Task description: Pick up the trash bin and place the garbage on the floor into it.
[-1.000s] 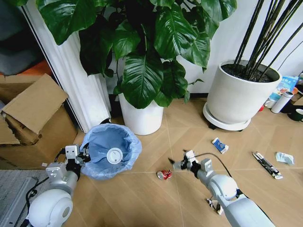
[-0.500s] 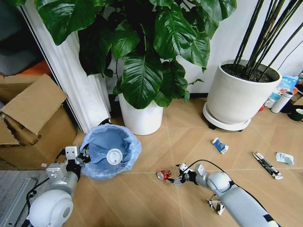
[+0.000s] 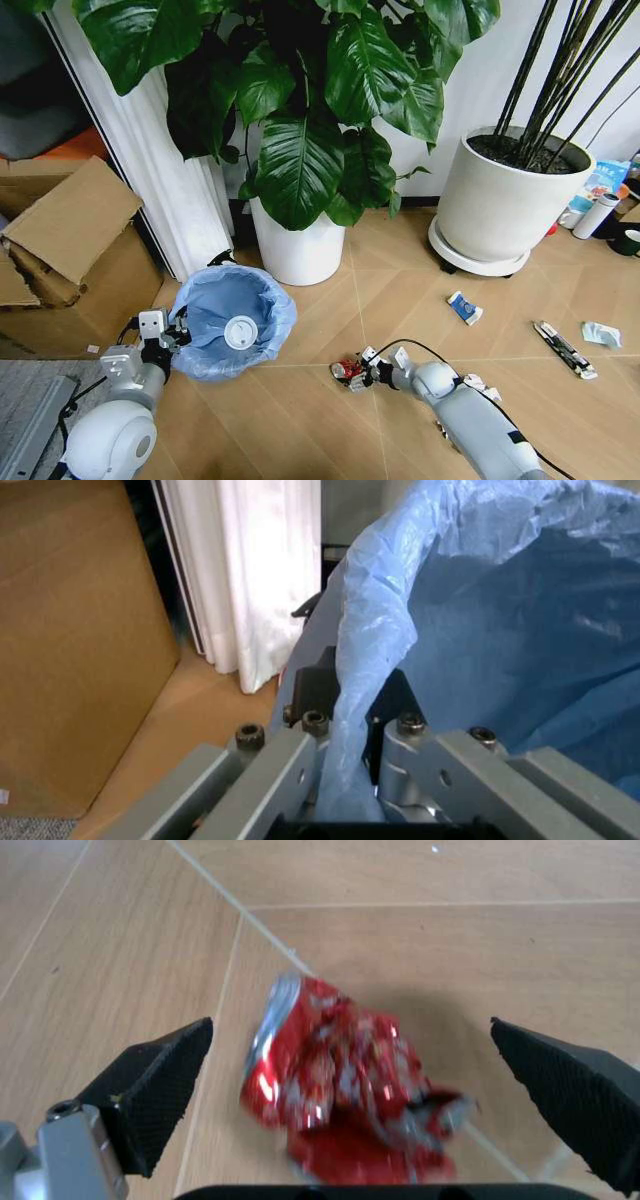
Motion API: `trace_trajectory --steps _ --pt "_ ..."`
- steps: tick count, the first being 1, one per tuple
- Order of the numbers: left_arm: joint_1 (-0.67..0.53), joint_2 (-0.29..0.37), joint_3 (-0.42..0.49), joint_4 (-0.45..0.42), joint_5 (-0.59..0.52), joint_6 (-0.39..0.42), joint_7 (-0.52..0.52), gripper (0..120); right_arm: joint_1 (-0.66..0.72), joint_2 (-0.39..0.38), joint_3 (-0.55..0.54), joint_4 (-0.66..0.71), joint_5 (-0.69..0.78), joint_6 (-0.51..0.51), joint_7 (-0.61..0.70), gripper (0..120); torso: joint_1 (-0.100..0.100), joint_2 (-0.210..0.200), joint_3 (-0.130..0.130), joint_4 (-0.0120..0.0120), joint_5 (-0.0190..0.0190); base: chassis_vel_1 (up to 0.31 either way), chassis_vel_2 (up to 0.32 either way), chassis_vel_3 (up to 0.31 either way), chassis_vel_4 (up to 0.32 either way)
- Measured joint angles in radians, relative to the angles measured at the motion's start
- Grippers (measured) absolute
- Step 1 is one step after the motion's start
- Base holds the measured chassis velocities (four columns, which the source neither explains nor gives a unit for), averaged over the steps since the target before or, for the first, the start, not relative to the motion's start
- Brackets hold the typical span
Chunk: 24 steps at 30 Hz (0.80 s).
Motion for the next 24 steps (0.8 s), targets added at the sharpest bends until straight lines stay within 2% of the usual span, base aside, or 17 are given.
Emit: trace_trajectory --steps 9,16,19,21,23,24 --pt "-0.003 0.004 0.000 0.002 -0.001 -0.003 0.001 0 0.058 0.053 0.013 -0.122 -0.059 0.036 0.002 100 0.000 0.000 0.000 0.0001 -0.0001 0.000 0.000 0.000 0.000" --pt "-0.003 0.004 0.002 0.004 -0.001 -0.005 0.002 0 0.058 0.061 0.021 -0.146 -0.075 0.053 0.010 97 0.000 0.000 0.000 0.0000 -0.0002 0.000 0.000 0.000 0.000" --pt "-0.004 0.006 0.003 0.004 -0.001 -0.005 0.002 0 0.056 0.064 0.024 -0.150 -0.076 0.060 0.019 90 0.000 0.000 0.000 0.0000 0.0000 0.000 0.000 0.000 0.000" --pt "-0.004 0.009 0.003 0.004 -0.002 -0.005 0.002 0 0.053 0.068 0.030 -0.151 -0.076 0.066 0.029 79 0.000 0.000 0.000 0.0000 -0.0001 0.000 0.000 0.000 0.000" --pt "-0.004 0.010 0.003 0.004 -0.002 -0.005 0.002 0 0.053 0.069 0.031 -0.151 -0.076 0.066 0.029 77 0.000 0.000 0.000 0.0000 -0.0001 0.000 0.000 0.000 0.000" --pt "-0.004 0.011 0.002 0.003 -0.003 -0.005 0.002 0 0.051 0.070 0.032 -0.150 -0.076 0.067 0.031 72 0.000 0.000 0.000 -0.0001 -0.0001 0.000 0.000 0.000 0.000"
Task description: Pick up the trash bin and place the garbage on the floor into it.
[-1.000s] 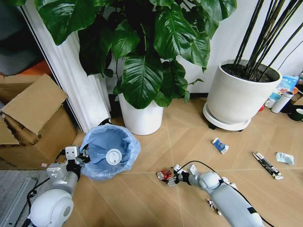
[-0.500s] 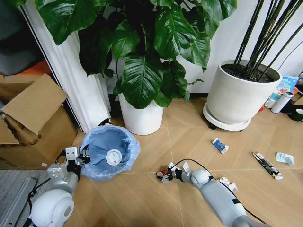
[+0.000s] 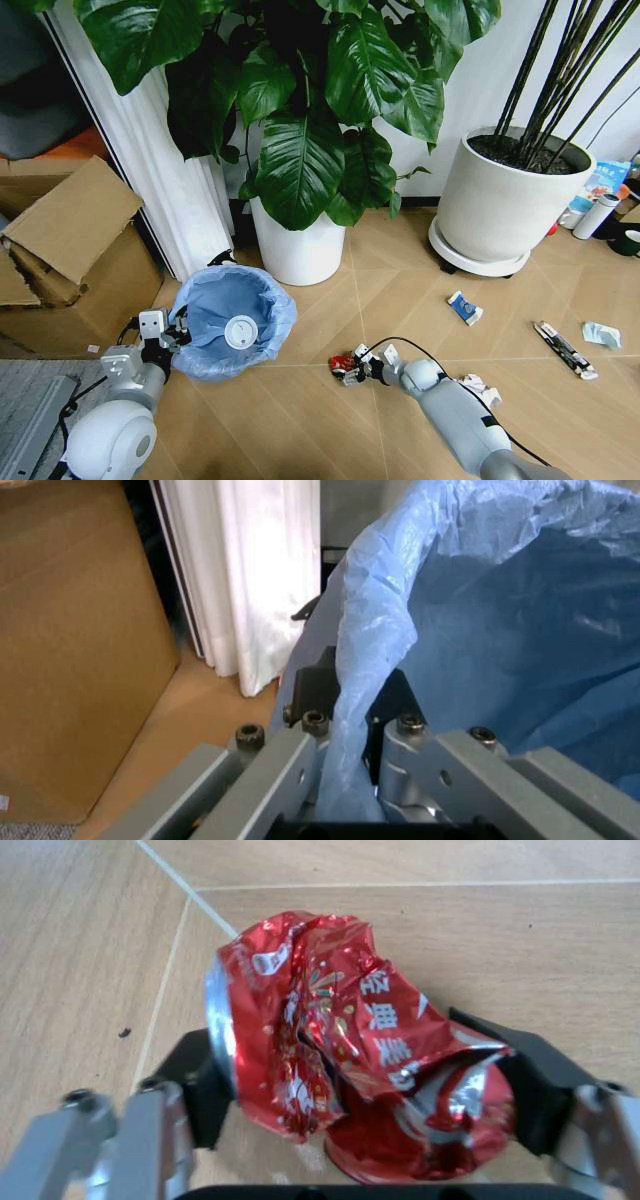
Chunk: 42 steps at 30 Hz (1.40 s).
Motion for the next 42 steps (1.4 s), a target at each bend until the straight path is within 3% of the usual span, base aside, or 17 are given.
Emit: trace_trajectory --steps 5,12,23,25,35,42 --pt "0.001 0.003 0.000 -0.001 -0.001 -0.001 0.001 0 -0.011 0.001 0.008 0.013 0.000 0.004 0.014 55 0.000 0.000 0.000 0.0000 -0.0001 0.000 0.000 0.000 0.000" --pt "-0.001 0.005 0.000 -0.001 -0.001 -0.001 0.003 0 -0.019 -0.001 0.012 0.029 0.000 0.005 0.024 43 0.000 0.000 0.000 0.0001 0.0000 0.000 0.000 0.000 0.000" --pt "-0.004 0.005 0.001 0.000 -0.002 -0.002 0.006 0 -0.048 -0.001 0.046 0.085 0.004 -0.006 0.053 41 0.000 0.000 0.000 0.0000 0.0001 0.000 0.000 0.000 0.000" --pt "-0.004 0.005 0.001 0.000 -0.002 -0.002 0.007 0 -0.068 -0.006 0.070 0.139 0.021 -0.020 0.070 36 0.000 0.000 0.000 0.0002 0.0001 0.000 0.000 0.000 0.000" --pt "-0.009 0.015 0.011 0.001 -0.013 0.008 0.003 0 -0.123 -0.032 0.154 0.283 0.068 -0.054 0.096 36 0.000 0.000 0.000 0.0000 0.0003 0.000 0.000 0.000 0.000" --pt "-0.008 0.036 0.020 0.003 -0.014 0.014 0.003 0 -0.175 -0.083 0.215 0.491 0.122 -0.079 0.107 36 0.000 0.000 0.000 0.0000 0.0004 0.000 0.000 0.000 0.000"
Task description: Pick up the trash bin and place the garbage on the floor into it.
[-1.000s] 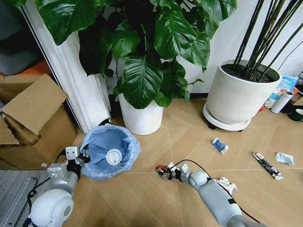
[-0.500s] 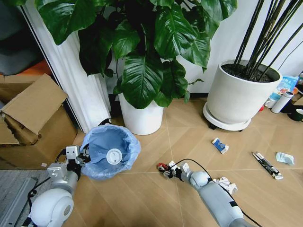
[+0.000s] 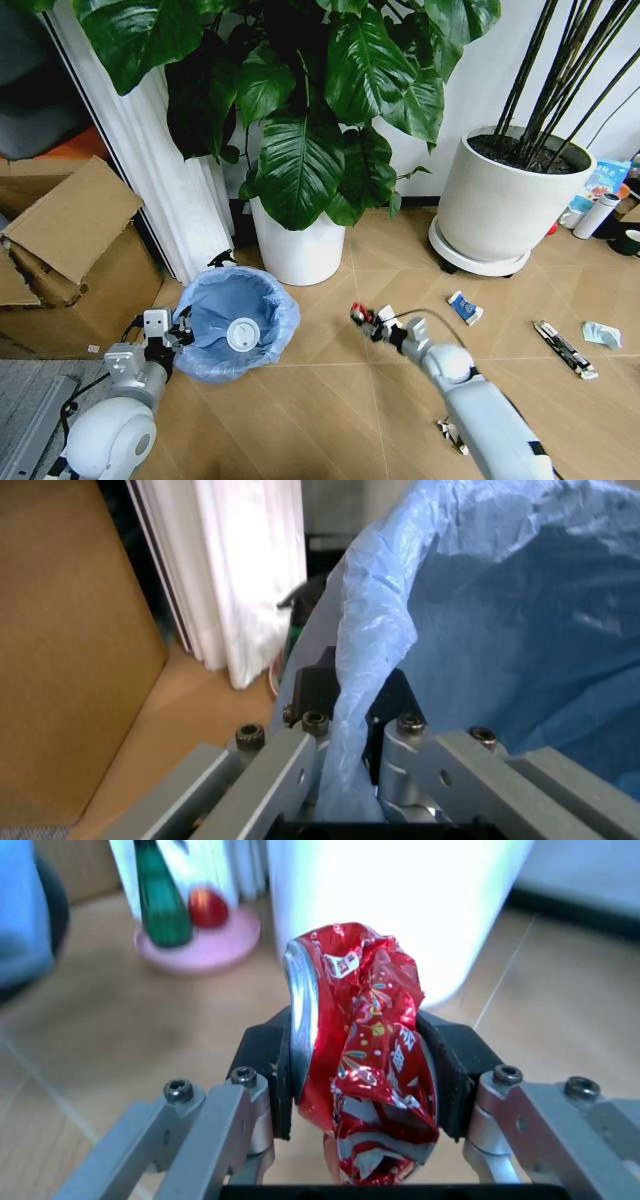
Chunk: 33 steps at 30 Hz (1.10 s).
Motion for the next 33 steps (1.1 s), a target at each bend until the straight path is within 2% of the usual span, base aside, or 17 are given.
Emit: trace_trajectory --steps 6,7,9,12,17,23,29,33 --pt "0.005 0.043 0.024 0.012 -0.036 0.025 0.000 0 -0.013 -0.054 0.030 0.212 0.037 -0.004 0.013 36 0.000 0.000 0.000 0.0001 -0.0004 0.000 0.000 0.000 0.000" --pt "-0.004 0.075 0.047 0.021 -0.090 0.054 -0.004 0 -0.009 -0.129 -0.016 0.389 0.141 -0.052 0.050 36 0.000 0.000 0.000 0.0001 -0.0006 0.000 0.000 0.000 0.000" --pt "-0.021 0.104 0.077 0.036 -0.125 0.069 -0.005 0 0.002 -0.186 -0.074 0.518 0.251 -0.096 0.080 36 0.000 0.000 0.000 0.0000 -0.0003 0.000 0.000 0.000 0.000" --pt "-0.042 0.130 0.108 0.052 -0.156 0.076 -0.005 0 0.019 -0.212 -0.128 0.573 0.313 -0.117 0.098 36 0.000 0.000 0.000 0.0000 -0.0006 0.000 0.000 0.000 0.000" --pt "-0.085 0.164 0.159 0.066 -0.195 0.083 -0.008 0 0.069 -0.217 -0.250 0.611 0.352 -0.138 0.114 36 0.000 0.000 0.000 0.0000 -0.0003 0.000 0.000 0.000 0.000" --pt "-0.096 0.168 0.193 0.058 -0.218 0.090 -0.023 0 0.095 -0.180 -0.392 0.609 0.348 -0.152 0.115 36 0.000 0.000 0.000 0.0002 -0.0005 0.000 0.000 0.000 0.000" --pt "-0.093 0.165 0.192 0.055 -0.218 0.090 -0.025 0 0.097 -0.181 -0.459 0.604 0.332 -0.181 0.114 36 0.000 0.000 0.000 -0.0001 -0.0007 0.000 0.000 0.000 0.000" --pt "-0.094 0.166 0.180 0.049 -0.222 0.090 -0.026 0 0.128 -0.161 -0.512 0.580 0.322 -0.191 0.134 54 0.000 0.000 0.000 0.0000 -0.0005 0.000 0.000 0.000 0.000"
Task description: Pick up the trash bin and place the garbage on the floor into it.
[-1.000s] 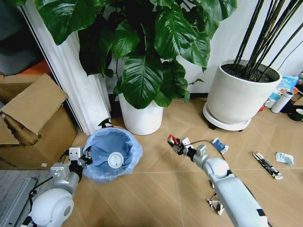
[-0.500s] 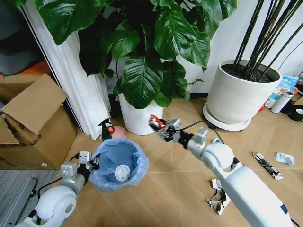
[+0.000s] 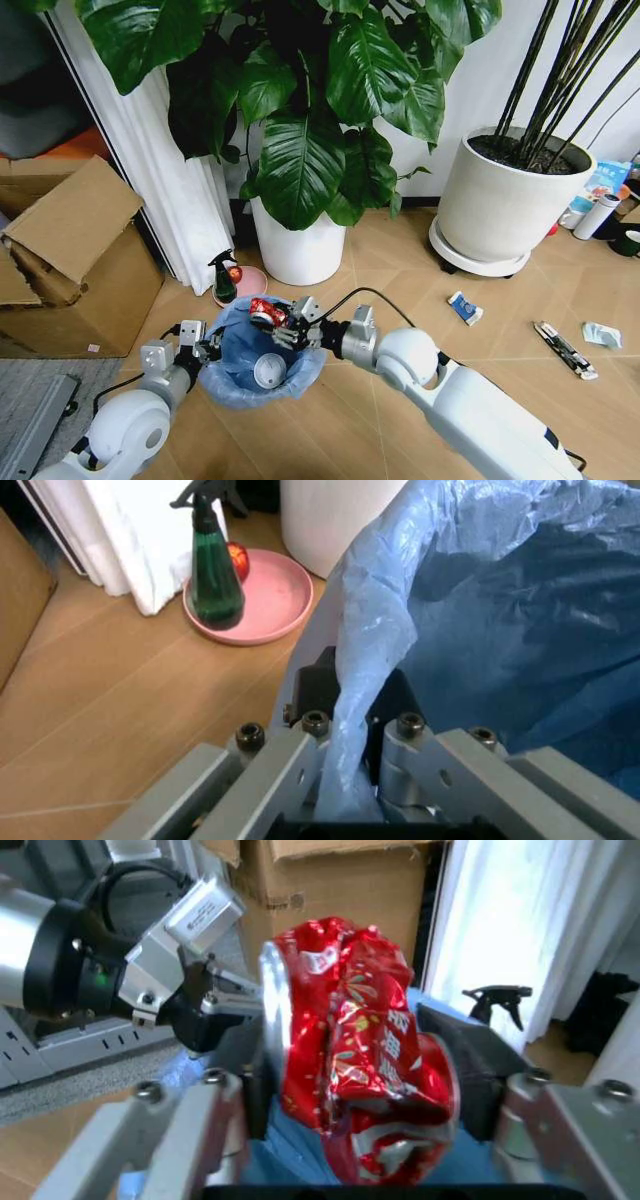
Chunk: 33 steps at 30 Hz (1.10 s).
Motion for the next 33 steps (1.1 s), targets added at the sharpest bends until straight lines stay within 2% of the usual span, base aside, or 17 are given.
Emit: trace_trajectory --steps 1,3,4,7,8,12,17,20,21,25,27,30,31,33 --pt "0.000 0.000 0.000 0.000 0.000 0.000 0.000 0 0.000 0.000 0.000 0.000 0.000 0.000 0.000 54 0.000 0.000 0.000 0.0000 0.0000 0.000 0.000 0.000 0.000" --pt "0.000 0.000 -0.008 -0.001 -0.001 0.000 0.000 0 0.020 0.014 -0.019 -0.016 -0.001 -0.002 0.008 65 0.000 0.000 0.000 0.0001 0.0001 0.000 0.000 0.000 0.000" --pt "0.000 0.000 -0.008 -0.001 -0.001 0.000 0.000 0 0.020 0.014 -0.019 -0.016 -0.001 -0.002 0.008 65 0.000 0.000 0.000 0.0001 0.0001 0.000 0.000 0.000 0.000" --pt "0.004 -0.006 -0.018 -0.005 0.000 -0.003 0.000 0 0.040 0.022 -0.030 -0.035 -0.002 -0.002 0.021 79 0.000 0.000 0.000 0.0001 0.0001 0.000 0.000 0.000 0.000" --pt "0.004 -0.006 -0.018 -0.005 0.000 -0.003 0.000 0 0.040 0.022 -0.030 -0.035 -0.002 -0.002 0.021 79 0.000 0.000 0.000 0.0001 0.0001 0.000 0.000 0.000 0.000" --pt "0.011 -0.013 -0.027 -0.008 0.003 -0.005 0.001 0 0.047 0.033 -0.031 -0.050 -0.002 0.001 0.040 97 0.000 0.000 0.000 0.0000 0.0001 0.000 0.000 0.000 0.000" --pt "0.014 -0.022 -0.037 -0.008 0.009 -0.006 0.001 0 0.030 0.042 0.010 -0.031 0.009 0.003 0.095 100 0.000 0.000 0.000 0.0002 0.0002 0.000 0.000 0.000 0.000" --pt "0.023 -0.048 -0.049 -0.009 0.036 -0.011 0.006 0 -0.020 0.024 0.109 0.003 0.015 -0.011 0.173 100 0.000 0.000 0.000 0.0001 0.0002 0.000 0.000 0.000 0.000" --pt "0.023 -0.048 -0.049 -0.009 0.036 -0.011 0.006 0 -0.020 0.024 0.109 0.003 0.015 -0.011 0.173 100 0.000 0.000 0.000 0.0001 0.0002 0.000 0.000 0.000 0.000" --pt "0.040 -0.085 -0.063 -0.017 0.090 -0.024 0.015 0 -0.107 -0.009 0.268 0.048 0.011 -0.052 0.245 100 0.000 0.000 0.000 -0.0001 0.0004 0.000 0.000 0.000 0.000" --pt "0.043 -0.090 -0.066 -0.017 0.103 -0.027 0.019 0 -0.127 -0.019 0.304 0.057 0.011 -0.062 0.257 100 0.000 0.000 0.000 0.0001 0.0005 0.000 0.000 0.000 0.000" --pt "0.059 -0.112 -0.076 -0.023 0.134 -0.036 0.029 0 -0.226 -0.062 0.453 0.080 0.001 -0.070 0.270 100 0.000 0.000 0.000 0.0001 0.0005 0.000 0.000 0.000 0.000" --pt "0.059 -0.112 -0.076 -0.023 0.134 -0.036 0.029 0 -0.226 -0.062 0.453 0.080 0.001 -0.070 0.270 100 0.000 0.000 0.000 0.0001 0.0005 0.000 0.000 0.000 0.000" --pt "0.068 -0.131 -0.085 -0.031 0.148 -0.039 0.037 0 -0.337 -0.093 0.556 0.093 -0.026 -0.039 0.287 100 0.000 0.000 0.000 0.0003 0.0005 0.000 0.000 0.000 0.000"
